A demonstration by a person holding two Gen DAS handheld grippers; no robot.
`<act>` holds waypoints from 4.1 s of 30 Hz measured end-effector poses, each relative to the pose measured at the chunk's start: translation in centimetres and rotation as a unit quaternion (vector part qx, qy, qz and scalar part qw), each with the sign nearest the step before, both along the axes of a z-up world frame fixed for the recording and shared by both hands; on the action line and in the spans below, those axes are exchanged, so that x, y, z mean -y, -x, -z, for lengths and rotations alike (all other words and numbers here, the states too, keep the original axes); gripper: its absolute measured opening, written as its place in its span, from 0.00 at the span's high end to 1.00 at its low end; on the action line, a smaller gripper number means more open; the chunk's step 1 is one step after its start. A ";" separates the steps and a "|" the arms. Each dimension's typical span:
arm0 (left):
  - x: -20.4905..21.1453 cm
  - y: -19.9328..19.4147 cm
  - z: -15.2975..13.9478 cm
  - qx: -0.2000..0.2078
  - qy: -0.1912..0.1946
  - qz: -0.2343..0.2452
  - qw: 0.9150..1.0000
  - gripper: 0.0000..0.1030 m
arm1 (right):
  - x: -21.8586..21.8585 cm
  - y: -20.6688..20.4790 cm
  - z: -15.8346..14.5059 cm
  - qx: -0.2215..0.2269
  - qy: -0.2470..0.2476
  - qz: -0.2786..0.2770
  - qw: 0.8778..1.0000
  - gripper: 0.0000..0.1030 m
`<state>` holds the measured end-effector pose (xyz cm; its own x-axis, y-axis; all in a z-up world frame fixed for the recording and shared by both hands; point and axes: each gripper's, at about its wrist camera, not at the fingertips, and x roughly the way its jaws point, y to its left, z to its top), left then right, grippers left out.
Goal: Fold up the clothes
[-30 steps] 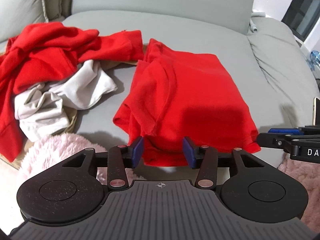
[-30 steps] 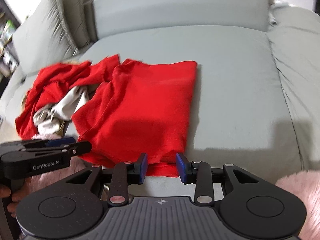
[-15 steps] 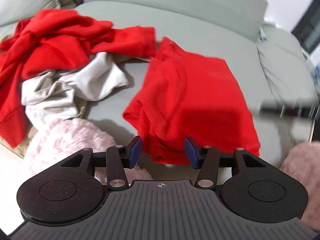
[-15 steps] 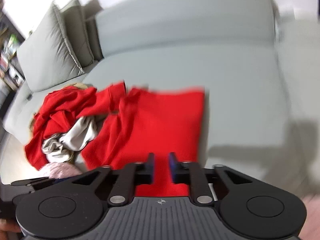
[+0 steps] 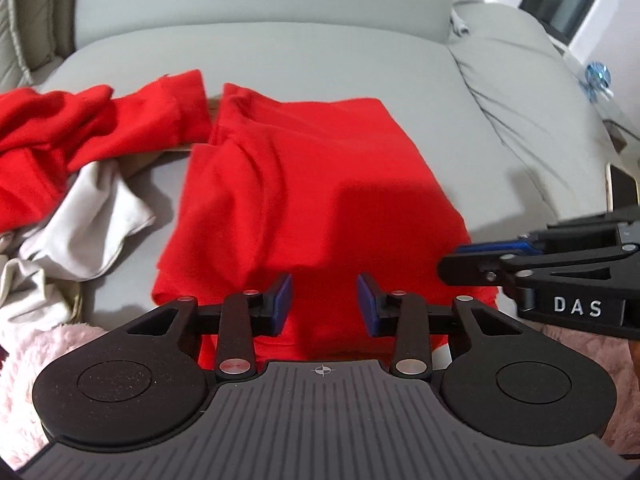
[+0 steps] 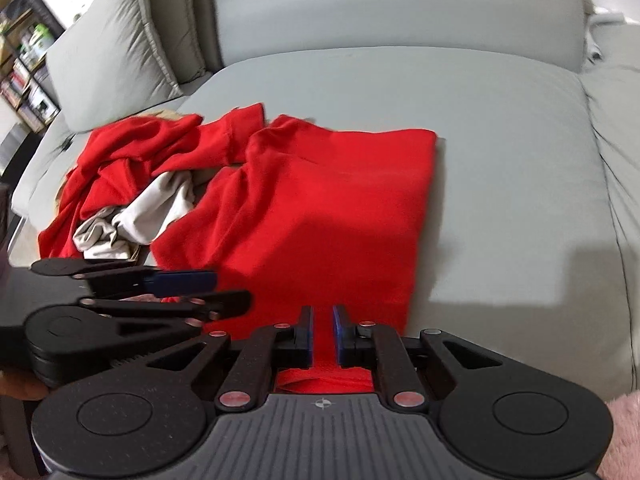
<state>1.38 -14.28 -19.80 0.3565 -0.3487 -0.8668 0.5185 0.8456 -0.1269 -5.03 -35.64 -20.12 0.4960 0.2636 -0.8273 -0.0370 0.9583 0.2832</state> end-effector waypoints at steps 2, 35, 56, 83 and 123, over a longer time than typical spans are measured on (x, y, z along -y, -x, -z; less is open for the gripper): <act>0.1 -0.1 0.4 -0.003 -0.010 -0.004 1.000 0.58 | -0.3 -0.1 0.1 0.001 0.003 -0.005 1.000 0.89; -1.1 1.4 -0.9 0.017 -0.007 -0.028 0.999 0.60 | 0.2 0.7 -0.4 0.010 0.005 0.041 0.999 0.78; 1.1 0.9 1.5 0.008 -0.057 -0.003 0.998 0.66 | -1.5 -0.5 2.0 -0.025 0.057 -0.001 0.998 0.89; -1.6 3.1 -0.6 0.006 -0.046 -0.043 0.998 0.62 | 0.7 2.7 -1.0 -0.023 0.019 0.059 0.998 0.74; -1.4 1.8 1.3 -0.039 -0.058 -0.055 0.996 0.59 | -1.0 1.7 2.1 -0.026 0.066 0.020 0.997 0.84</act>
